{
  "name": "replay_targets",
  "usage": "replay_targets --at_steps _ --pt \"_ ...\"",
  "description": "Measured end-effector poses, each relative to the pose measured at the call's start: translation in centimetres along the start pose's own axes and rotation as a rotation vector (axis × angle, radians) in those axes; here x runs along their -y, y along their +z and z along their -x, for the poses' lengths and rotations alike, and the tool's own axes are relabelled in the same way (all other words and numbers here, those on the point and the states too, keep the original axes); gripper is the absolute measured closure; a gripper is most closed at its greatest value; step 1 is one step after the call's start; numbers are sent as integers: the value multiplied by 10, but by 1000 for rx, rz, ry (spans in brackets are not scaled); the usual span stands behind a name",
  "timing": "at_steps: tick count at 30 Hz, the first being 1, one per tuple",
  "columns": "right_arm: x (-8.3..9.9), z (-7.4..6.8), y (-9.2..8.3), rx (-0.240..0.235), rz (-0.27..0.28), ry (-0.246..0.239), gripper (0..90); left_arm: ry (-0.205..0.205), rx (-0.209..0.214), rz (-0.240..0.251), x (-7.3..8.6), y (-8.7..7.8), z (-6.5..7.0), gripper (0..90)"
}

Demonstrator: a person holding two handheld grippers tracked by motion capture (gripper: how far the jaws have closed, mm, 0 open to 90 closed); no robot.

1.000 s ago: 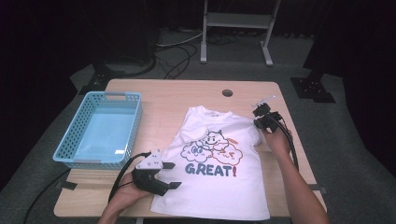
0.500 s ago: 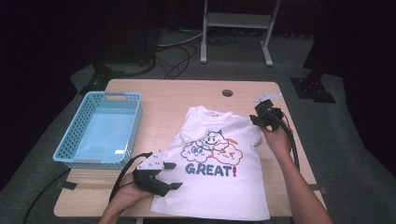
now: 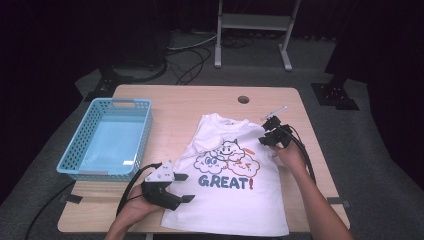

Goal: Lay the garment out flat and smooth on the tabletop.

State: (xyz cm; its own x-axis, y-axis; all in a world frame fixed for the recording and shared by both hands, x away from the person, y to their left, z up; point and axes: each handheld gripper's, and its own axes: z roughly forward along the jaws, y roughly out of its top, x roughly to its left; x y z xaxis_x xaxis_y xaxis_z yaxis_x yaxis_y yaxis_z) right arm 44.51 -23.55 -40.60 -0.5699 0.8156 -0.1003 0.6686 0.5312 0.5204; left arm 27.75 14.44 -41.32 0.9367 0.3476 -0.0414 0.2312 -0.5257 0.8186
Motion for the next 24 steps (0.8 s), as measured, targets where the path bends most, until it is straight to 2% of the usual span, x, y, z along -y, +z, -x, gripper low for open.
replay_targets --at_steps 3,6,8,10,11,13,15,17,20,24 --pt "8 9 4 -10 -15 47 626 1 1 -3 0 1 0 298" --pt "15 18 4 -34 9 104 618 1 2 -6 1 1 0 299" --pt "20 22 4 -26 10 117 599 1 1 -5 0 1 0 299" --pt "26 28 3 -43 31 153 590 1 -1 -3 0 1 0 298" --pt "28 31 2 -35 33 169 573 2 -1 -3 0 0 1 298" --pt "30 33 -1 -31 34 175 557 5 -1 -1 -1 0 1 298" --pt "31 29 -8 -21 72 172 556 7 0 2 -1 1 2 298" --pt "30 18 -16 -31 95 131 539 7 2 -4 -2 2 2 296" --pt "29 1 -17 -30 73 46 515 10 3 -9 -2 4 3 295" --pt "32 -3 -14 -46 60 42 507 12 1 -10 -2 3 3 295"
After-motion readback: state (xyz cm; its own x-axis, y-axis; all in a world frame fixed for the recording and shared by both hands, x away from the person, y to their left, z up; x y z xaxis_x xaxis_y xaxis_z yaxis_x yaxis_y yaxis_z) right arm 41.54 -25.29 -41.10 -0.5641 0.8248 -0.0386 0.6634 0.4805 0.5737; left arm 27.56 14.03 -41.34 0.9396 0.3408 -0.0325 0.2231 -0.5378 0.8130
